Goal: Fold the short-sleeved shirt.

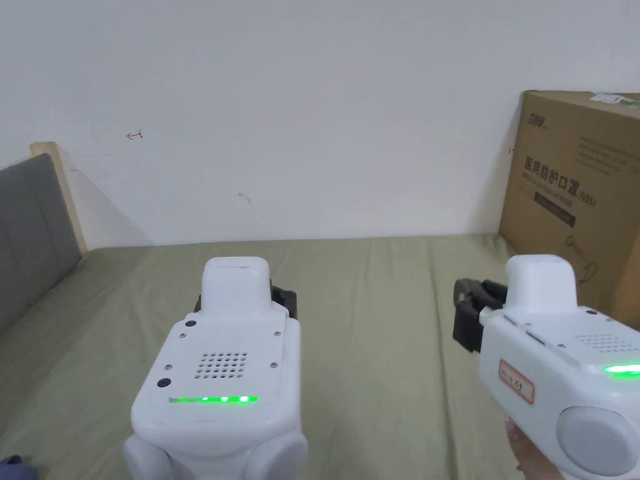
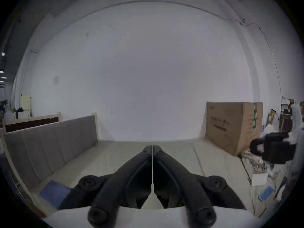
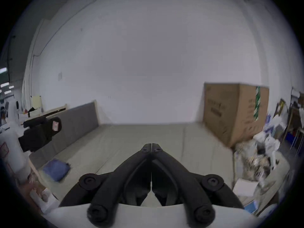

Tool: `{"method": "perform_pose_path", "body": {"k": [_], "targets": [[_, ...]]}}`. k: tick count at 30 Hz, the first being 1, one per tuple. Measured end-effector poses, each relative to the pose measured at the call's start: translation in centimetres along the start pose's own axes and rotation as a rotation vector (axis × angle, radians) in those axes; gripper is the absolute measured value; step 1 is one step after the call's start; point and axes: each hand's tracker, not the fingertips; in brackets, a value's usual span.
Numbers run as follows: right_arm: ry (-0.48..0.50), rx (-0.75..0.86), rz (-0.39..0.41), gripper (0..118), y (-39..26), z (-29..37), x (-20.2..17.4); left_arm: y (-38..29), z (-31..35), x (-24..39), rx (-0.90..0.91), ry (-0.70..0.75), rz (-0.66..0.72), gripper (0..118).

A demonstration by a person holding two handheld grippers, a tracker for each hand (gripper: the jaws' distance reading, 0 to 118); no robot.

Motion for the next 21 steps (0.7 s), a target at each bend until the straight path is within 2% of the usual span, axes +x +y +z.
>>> {"method": "perform_pose_path", "body": {"k": [1, 2, 3, 4, 5, 7, 8, 9, 11, 16, 21], "targets": [[-0.012, 0.024, -0.001, 0, 0.4, 0.2, 0.3, 0.1, 0.2, 0.4, -0.003, 0.012, 0.001, 10], [-0.013, 0.036, -0.012, 0, 0.6, 0.5, 0.7, 0.1, 0.5, 0.6, 0.005, 0.014, 0.011, 25], [-0.011, 0.045, -0.026, 5, 0.8, 0.7, 1.0, 0.2, 0.7, 0.7, 0.002, 0.008, 0.019, 64], [-0.014, 0.046, -0.030, 17, 0.9, 0.9, 1.2, 0.2, 0.4, 0.6, 0.001, -0.007, 0.032, 93], [-0.030, 0.052, -0.026, 35, 0.9, 0.9, 1.3, 0.2, 0.4, 0.7, -0.013, -0.020, 0.031, 100], [-0.084, 0.075, 0.010, 97, 0.6, 1.2, 1.3, 0.2, 1.0, 1.1, -0.005, -0.021, 0.021, 101], [-0.092, 0.071, 0.025, 116, 0.4, 1.2, 1.3, 0.2, 0.9, 1.1, 0.000, -0.012, 0.012, 108], [-0.094, 0.064, 0.030, 118, 0.2, 0.9, 1.3, 0.2, 1.1, 1.2, 0.006, -0.009, 0.007, 118], [-0.100, 0.085, 0.022, 118, -0.1, 1.6, 1.3, 0.0, 1.4, 1.2, -0.050, -0.007, 0.003, 118], [-0.121, 0.072, -0.013, 118, -0.4, 1.5, 1.6, -0.1, 1.3, 1.5, -0.014, -0.024, -0.015, 118], [-0.139, 0.084, -0.011, 118, -0.4, 1.2, 2.0, 0.4, 1.2, 0.5, -0.003, 0.001, 0.027, 118]]}}
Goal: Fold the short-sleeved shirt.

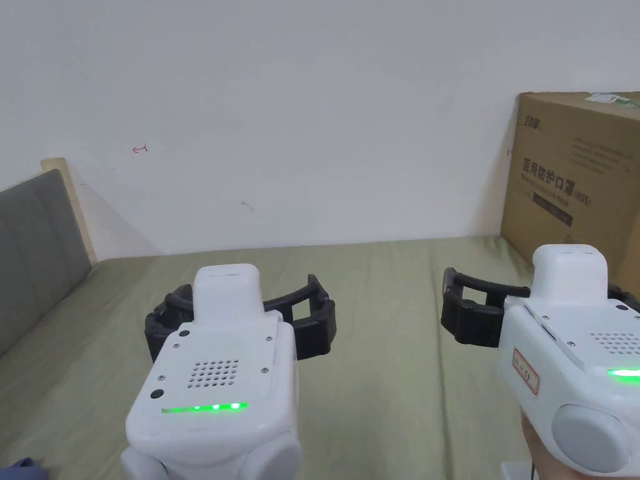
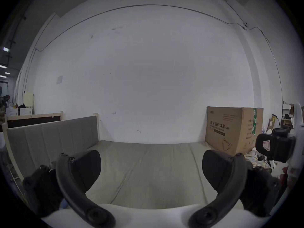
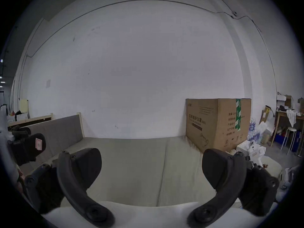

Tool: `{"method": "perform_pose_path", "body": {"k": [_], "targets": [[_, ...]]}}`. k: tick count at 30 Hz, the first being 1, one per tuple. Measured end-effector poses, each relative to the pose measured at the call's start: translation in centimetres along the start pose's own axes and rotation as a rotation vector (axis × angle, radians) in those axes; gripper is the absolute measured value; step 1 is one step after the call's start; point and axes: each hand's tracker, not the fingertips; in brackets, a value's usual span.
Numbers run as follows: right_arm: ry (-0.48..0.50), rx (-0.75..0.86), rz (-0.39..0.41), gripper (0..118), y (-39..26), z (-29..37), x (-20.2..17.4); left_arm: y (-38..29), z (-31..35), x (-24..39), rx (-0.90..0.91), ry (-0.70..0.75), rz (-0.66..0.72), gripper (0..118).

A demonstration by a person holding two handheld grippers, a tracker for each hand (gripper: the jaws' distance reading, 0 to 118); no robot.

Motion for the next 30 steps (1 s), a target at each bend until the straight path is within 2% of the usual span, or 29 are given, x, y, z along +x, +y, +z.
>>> {"method": "perform_pose_path", "body": {"k": [13, 25, 30], "targets": [[0.008, -0.003, 0.022, 118, -0.3, -0.2, 0.2, -0.1, -0.6, -1.6, -0.019, -0.065, 0.014, 118], [0.036, -0.008, 0.014, 118, -0.5, 0.0, 0.0, -0.9, -0.7, -1.7, -0.051, -0.056, 0.012, 118], [0.042, 0.000, 0.037, 118, -0.3, 0.1, -0.4, -0.9, -0.7, -1.8, -0.050, -0.063, 0.008, 118]]}}
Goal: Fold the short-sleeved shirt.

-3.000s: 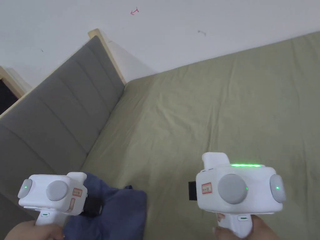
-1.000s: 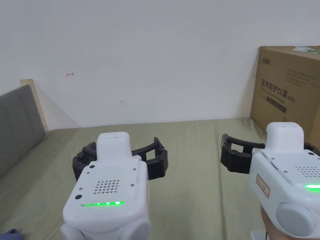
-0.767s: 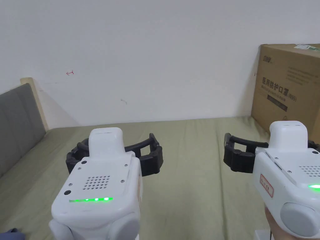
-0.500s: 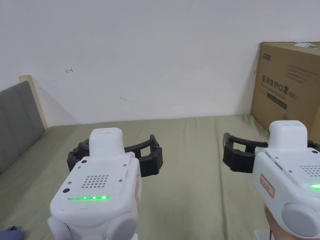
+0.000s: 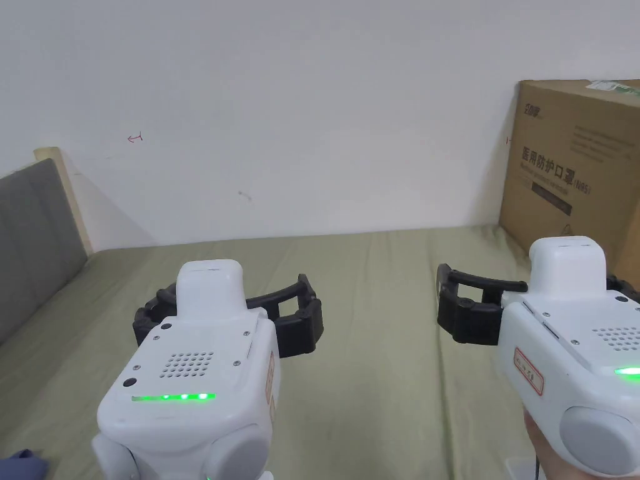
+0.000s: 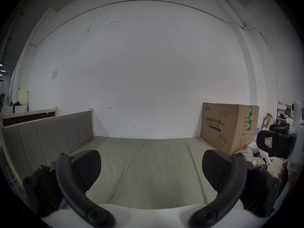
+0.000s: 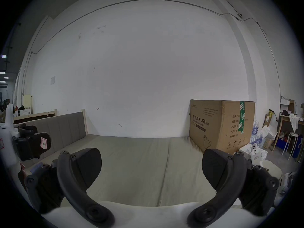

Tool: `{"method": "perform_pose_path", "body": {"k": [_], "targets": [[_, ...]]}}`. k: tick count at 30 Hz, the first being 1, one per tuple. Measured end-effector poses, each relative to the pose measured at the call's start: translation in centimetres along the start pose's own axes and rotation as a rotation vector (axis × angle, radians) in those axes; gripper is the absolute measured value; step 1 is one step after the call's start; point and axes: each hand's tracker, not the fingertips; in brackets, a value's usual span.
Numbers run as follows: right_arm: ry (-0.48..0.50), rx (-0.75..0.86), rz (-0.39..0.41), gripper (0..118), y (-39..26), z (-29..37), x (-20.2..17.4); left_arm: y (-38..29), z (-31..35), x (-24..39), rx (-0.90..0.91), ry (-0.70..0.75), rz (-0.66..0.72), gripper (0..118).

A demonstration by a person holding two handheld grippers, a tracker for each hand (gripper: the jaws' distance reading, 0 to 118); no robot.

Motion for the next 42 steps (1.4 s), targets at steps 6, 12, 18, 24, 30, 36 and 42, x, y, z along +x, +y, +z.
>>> {"method": "perform_pose_path", "body": {"k": [6, 12, 18, 24, 30, 36, 42], "targets": [[0.010, 0.001, 0.015, 118, 0.0, 0.1, -0.3, 0.0, -0.2, 0.1, -0.021, -0.020, -0.010, 118], [0.020, -0.001, 0.025, 118, 0.1, 0.0, -0.5, 0.2, 0.0, 0.0, -0.012, -0.010, -0.003, 118], [0.018, 0.000, 0.018, 118, 0.2, 0.0, -0.7, 0.4, -0.1, 0.1, -0.009, -0.022, -0.004, 118], [0.016, -0.019, -0.006, 118, 0.0, -0.2, -0.6, 0.4, -0.2, 0.0, -0.029, -0.034, 0.027, 118], [0.011, -0.036, -0.024, 118, -0.6, -0.2, -0.4, 0.0, -0.4, -0.1, -0.046, -0.013, 0.034, 118], [0.015, -0.046, -0.035, 118, -0.7, -0.2, -0.4, -0.1, -0.4, 0.3, -0.068, 0.019, 0.051, 118], [0.015, -0.043, -0.036, 118, -0.7, 0.0, -0.4, -0.4, -0.4, 1.1, -0.071, 0.010, 0.020, 118]]}}
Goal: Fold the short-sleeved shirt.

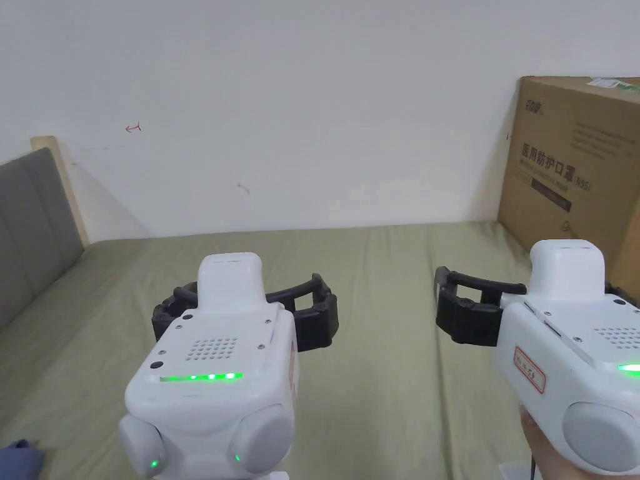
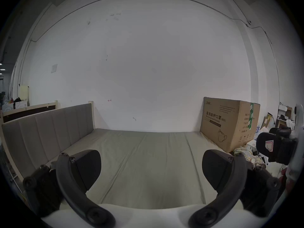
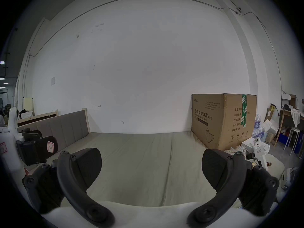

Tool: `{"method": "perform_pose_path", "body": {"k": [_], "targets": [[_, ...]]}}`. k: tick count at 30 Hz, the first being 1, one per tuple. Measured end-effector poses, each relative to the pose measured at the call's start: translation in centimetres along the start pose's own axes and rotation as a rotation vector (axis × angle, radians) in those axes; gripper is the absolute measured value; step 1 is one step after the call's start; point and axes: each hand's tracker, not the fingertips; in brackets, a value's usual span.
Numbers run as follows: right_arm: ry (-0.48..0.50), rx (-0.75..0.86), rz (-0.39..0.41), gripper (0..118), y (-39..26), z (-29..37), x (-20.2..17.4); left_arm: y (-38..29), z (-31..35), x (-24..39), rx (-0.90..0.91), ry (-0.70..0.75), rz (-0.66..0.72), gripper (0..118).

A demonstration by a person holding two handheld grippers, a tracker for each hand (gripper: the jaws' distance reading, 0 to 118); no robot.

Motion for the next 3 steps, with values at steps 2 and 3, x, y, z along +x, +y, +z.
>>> {"method": "perform_pose_path", "body": {"k": [2, 3], "targets": [[-0.001, -0.002, 0.001, 118, -0.03, 0.01, -0.01, 0.03, 0.04, 0.21, -0.003, -0.007, -0.009, 118], [-0.001, -0.002, 0.000, 118, -0.05, 0.01, -0.01, -0.01, 0.11, 0.42, -0.004, -0.009, -0.012, 118]]}}
